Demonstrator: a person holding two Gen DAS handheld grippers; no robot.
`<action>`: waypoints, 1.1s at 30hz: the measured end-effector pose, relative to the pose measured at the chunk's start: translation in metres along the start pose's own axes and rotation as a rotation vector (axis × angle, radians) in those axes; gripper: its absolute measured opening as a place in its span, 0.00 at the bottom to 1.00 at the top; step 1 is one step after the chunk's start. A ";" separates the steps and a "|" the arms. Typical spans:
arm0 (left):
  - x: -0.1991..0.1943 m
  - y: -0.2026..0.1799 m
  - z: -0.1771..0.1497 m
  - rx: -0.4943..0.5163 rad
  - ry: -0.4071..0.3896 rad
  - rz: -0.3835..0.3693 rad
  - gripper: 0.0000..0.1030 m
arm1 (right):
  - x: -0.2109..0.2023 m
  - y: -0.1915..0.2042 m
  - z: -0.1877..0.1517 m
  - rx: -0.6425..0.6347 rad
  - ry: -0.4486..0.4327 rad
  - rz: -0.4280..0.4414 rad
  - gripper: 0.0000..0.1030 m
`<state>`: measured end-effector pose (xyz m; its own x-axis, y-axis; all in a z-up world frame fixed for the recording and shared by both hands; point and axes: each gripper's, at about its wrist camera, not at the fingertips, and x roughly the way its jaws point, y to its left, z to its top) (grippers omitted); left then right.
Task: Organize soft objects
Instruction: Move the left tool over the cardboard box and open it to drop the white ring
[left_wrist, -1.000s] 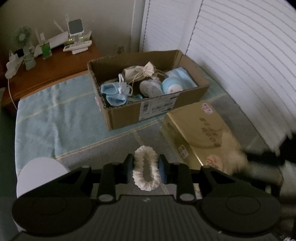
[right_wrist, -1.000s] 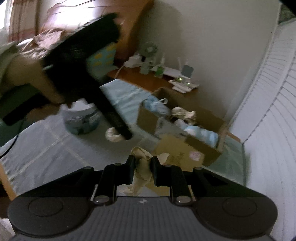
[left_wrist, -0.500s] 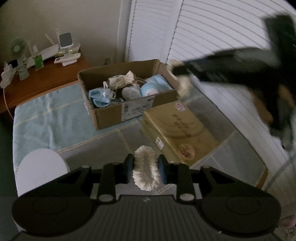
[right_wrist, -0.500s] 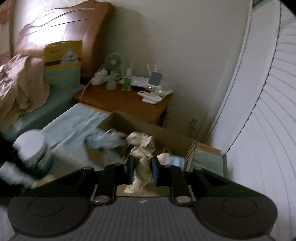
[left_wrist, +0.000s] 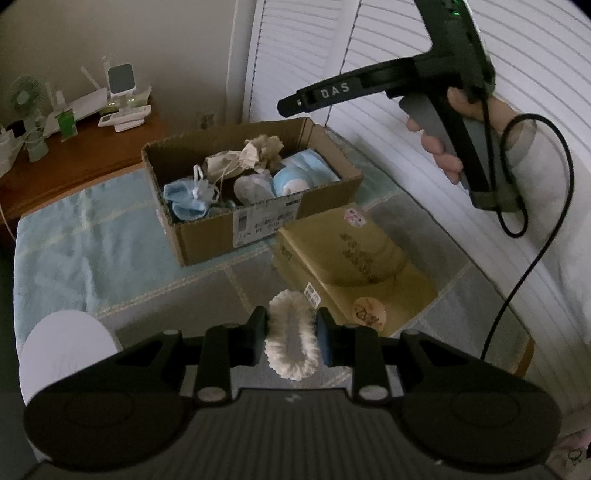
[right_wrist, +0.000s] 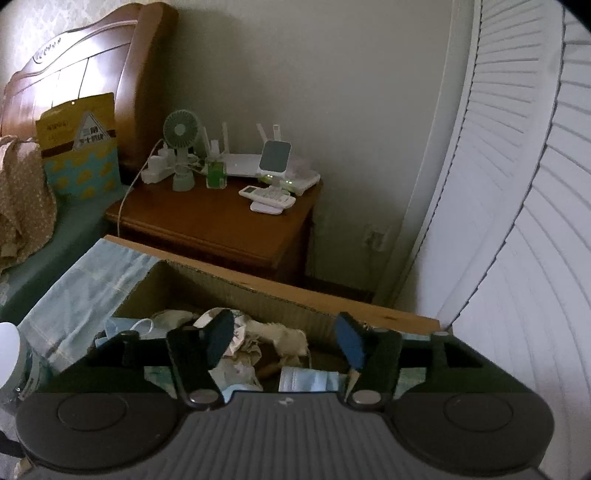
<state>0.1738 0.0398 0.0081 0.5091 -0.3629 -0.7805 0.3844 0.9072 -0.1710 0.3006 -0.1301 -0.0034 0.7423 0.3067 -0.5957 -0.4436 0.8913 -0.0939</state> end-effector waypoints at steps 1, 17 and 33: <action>0.001 0.000 0.002 0.002 -0.001 -0.002 0.26 | -0.002 0.000 -0.001 0.003 -0.002 0.003 0.74; 0.003 0.002 0.039 0.009 -0.042 0.036 0.26 | -0.037 0.006 -0.036 0.040 0.013 -0.018 1.00; 0.042 0.022 0.119 -0.035 -0.119 0.110 0.31 | -0.087 0.000 -0.111 0.215 0.042 -0.093 1.00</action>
<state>0.2954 0.0186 0.0429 0.6347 -0.2817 -0.7196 0.2952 0.9489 -0.1110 0.1802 -0.1935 -0.0397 0.7513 0.2098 -0.6257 -0.2541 0.9670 0.0191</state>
